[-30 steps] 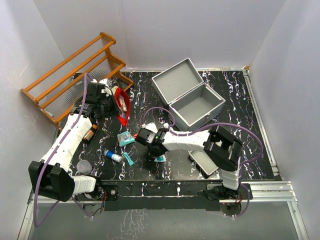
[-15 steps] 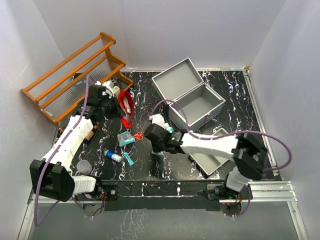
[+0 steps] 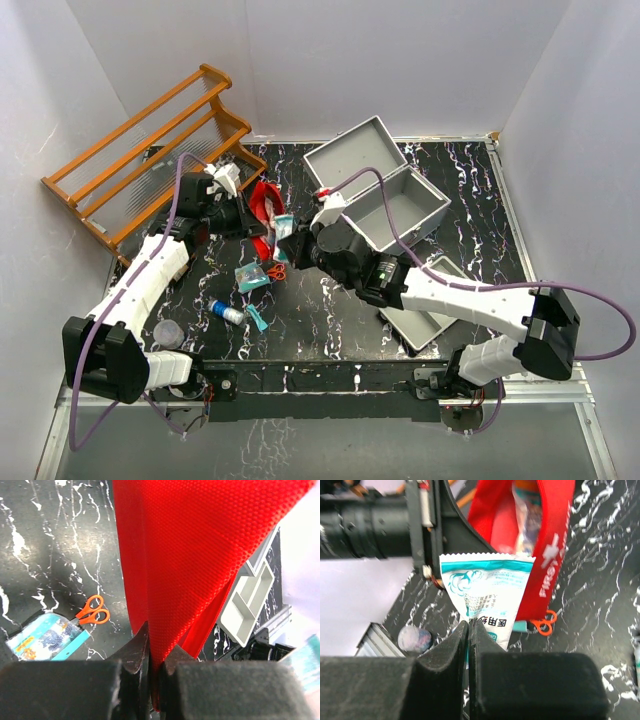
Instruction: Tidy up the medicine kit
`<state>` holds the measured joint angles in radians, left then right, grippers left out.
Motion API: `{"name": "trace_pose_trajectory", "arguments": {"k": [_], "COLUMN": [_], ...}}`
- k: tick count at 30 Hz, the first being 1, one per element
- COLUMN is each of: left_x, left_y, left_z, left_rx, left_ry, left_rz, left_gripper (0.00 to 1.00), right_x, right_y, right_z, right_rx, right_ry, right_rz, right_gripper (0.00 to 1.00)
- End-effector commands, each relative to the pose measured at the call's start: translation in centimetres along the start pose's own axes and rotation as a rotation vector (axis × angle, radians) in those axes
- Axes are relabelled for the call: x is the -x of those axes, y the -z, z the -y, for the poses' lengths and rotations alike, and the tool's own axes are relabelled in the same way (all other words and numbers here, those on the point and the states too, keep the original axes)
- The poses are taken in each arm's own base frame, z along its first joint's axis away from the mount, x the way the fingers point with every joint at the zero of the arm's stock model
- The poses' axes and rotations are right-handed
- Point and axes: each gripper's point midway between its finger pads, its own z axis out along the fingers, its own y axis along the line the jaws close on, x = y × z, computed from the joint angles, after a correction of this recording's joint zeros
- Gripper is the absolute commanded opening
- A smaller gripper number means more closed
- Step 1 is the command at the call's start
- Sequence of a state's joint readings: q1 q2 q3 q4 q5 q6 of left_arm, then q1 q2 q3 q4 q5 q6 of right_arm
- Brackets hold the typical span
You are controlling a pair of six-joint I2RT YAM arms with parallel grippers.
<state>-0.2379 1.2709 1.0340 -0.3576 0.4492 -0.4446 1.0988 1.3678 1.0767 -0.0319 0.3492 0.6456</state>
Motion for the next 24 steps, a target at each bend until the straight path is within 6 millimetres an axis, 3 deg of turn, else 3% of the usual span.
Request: {"name": "trace_pose_trajectory", "arguments": {"k": [1,12,24], "left_x": [0.4,-0.3,-0.8], "left_y": [1.2,1.7,2.0], "left_z": [2.9,4.0,4.6], "left_rx": [-0.136,-0.214,-0.253], "left_ry": [-0.062,-0.119,-0.139], "left_rz": [0.020,0.001,-0.031], "left_gripper": [0.00,0.00,0.00], "right_x": [7.8,11.1,9.8], "right_y": [-0.1,-2.7,-4.4], "right_z": [-4.0,-4.1,-1.4], "right_rx": [0.115,0.236,0.242], "right_ry": [-0.023,-0.026,0.171], "right_rz": [0.228,0.228,0.156], "right_gripper": [0.00,0.00,0.00]}}
